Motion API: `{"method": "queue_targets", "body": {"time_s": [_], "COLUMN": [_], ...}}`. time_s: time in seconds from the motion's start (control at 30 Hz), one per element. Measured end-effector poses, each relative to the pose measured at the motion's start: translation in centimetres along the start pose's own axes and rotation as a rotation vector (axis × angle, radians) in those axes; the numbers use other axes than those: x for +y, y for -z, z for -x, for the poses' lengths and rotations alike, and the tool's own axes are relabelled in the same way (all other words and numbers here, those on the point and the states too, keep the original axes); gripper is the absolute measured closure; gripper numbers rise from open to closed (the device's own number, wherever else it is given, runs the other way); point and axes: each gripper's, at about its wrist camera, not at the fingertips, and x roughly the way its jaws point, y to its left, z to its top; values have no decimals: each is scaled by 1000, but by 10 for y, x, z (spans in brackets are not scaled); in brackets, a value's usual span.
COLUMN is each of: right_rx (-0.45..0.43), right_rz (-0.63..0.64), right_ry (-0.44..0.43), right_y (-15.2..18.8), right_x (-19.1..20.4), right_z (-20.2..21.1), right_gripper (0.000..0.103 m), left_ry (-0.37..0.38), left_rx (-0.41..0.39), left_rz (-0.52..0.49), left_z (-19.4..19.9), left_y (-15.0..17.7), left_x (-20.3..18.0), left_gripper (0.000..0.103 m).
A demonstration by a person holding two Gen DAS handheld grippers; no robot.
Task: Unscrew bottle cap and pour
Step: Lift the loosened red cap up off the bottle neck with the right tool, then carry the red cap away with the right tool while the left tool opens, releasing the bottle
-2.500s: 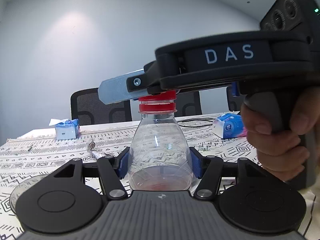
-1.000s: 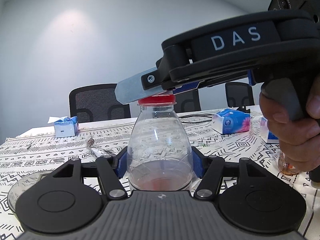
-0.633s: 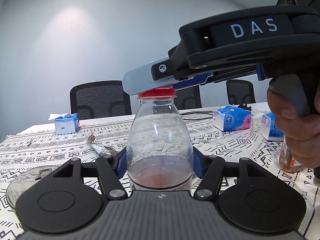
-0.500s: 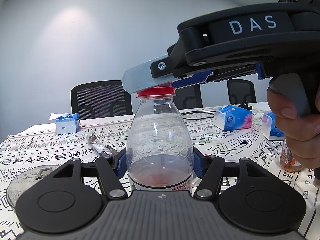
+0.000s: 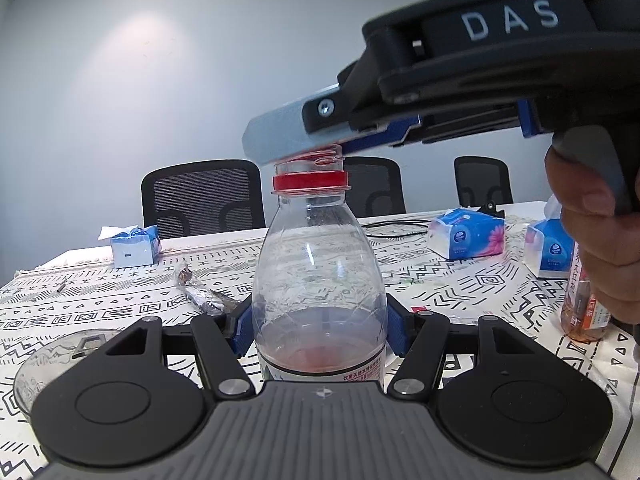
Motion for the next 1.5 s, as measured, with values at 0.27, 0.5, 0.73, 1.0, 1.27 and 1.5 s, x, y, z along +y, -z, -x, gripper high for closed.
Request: {"method": "queue_targets", "body": {"time_s": [0.27,0.5,0.73,1.0,1.27,1.5], "right_rx": [-22,176,423,490,395,308], "right_rz": [-128,-255,-243,-221,-173,-147], "right_ry": [137,347,433,470,502,501], "right_y": [3,47,100,115,101,75], "right_x": [-24,-47,-40,-37,-21,3], "right_z": [30,28,-4,-15,0,17], "right_gripper": [69,69,69,68,50,47], "left_ry": [1,2,13,21,3,-34], "left_rx": [2,15,26,51,33,11], "left_rz": [-6,-4,-3,14,-11,9], "left_z": [2,1,5,6,14,42], "left_y": [0,-3,-4,-8,-16,-31], "left_x": [-1,-4,-3,1,-4,-8], "left_gripper": [44,44,44,43,26,21]}}
